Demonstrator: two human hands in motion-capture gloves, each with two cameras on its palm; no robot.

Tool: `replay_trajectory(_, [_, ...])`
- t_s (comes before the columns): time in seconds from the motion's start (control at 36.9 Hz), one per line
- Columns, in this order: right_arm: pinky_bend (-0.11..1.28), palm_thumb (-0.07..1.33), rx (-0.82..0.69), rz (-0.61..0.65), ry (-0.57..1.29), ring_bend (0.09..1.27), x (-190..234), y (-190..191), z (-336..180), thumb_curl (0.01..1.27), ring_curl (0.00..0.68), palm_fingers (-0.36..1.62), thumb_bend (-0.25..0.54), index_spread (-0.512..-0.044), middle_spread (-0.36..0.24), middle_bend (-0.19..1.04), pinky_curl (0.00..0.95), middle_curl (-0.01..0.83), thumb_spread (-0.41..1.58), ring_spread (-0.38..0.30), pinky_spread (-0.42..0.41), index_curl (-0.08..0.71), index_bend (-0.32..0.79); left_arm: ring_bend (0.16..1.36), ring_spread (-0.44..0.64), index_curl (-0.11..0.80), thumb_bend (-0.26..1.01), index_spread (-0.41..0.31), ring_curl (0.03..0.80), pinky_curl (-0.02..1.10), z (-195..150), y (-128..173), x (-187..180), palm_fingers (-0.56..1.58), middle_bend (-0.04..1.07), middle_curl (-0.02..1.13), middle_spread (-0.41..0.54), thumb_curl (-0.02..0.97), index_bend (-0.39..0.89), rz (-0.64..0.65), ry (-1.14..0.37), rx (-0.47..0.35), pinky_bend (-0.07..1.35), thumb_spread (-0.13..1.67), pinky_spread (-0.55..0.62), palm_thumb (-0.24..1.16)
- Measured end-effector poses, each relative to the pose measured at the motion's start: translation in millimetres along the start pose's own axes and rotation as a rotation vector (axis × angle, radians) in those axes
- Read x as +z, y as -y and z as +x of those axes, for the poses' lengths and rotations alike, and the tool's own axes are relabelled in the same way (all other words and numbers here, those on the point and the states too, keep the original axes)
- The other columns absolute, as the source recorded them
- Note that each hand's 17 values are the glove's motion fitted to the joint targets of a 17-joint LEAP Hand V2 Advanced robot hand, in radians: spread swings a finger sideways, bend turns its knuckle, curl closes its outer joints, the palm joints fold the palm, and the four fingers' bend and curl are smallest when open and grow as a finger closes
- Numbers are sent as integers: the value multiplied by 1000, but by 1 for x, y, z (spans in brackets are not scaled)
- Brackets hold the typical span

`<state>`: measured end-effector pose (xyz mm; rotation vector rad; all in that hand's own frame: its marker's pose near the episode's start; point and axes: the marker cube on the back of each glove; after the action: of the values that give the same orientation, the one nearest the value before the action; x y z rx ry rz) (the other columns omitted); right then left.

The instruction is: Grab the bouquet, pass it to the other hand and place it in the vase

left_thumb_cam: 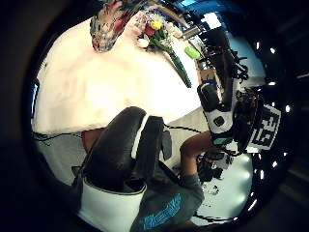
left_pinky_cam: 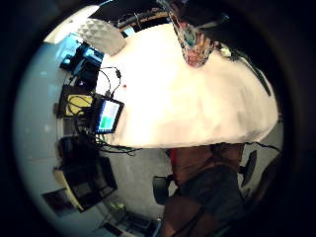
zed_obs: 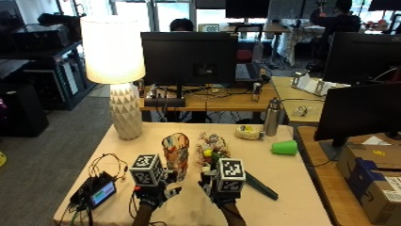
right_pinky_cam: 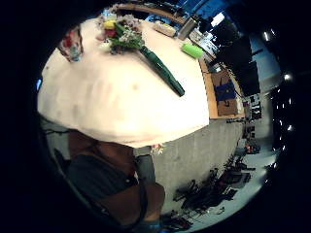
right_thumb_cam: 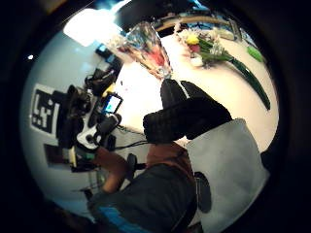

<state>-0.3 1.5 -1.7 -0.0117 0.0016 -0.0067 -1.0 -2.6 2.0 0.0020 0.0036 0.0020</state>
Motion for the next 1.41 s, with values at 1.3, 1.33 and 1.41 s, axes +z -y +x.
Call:
replay_trajectory(1.3, [401,531,-23,91,43,274,2,3,99,272,201,105,44,-360,66,223,316,288,1168,185,341,235,120,562,288,255,-23,-95,258,287,7,-10,-10,275,188,305,102,237,115,124,-67,30,337,1051,450,125])
replay_trajectory(1.33, [407,534,-16,101,49,279,6,6,109,274,205,98,40,-360,67,220,319,289,1166,189,341,234,117,566,288,253,-23,-91,260,291,7,-10,-10,270,191,307,103,239,110,137,-73,31,341,1051,450,125])
replay_trajectory(1.41, [423,546,13,146,65,287,19,18,138,282,212,74,27,-359,70,209,327,293,1160,191,343,232,117,573,290,247,-23,-87,265,300,10,-12,-9,258,191,312,107,243,105,164,-89,34,360,1052,450,124])
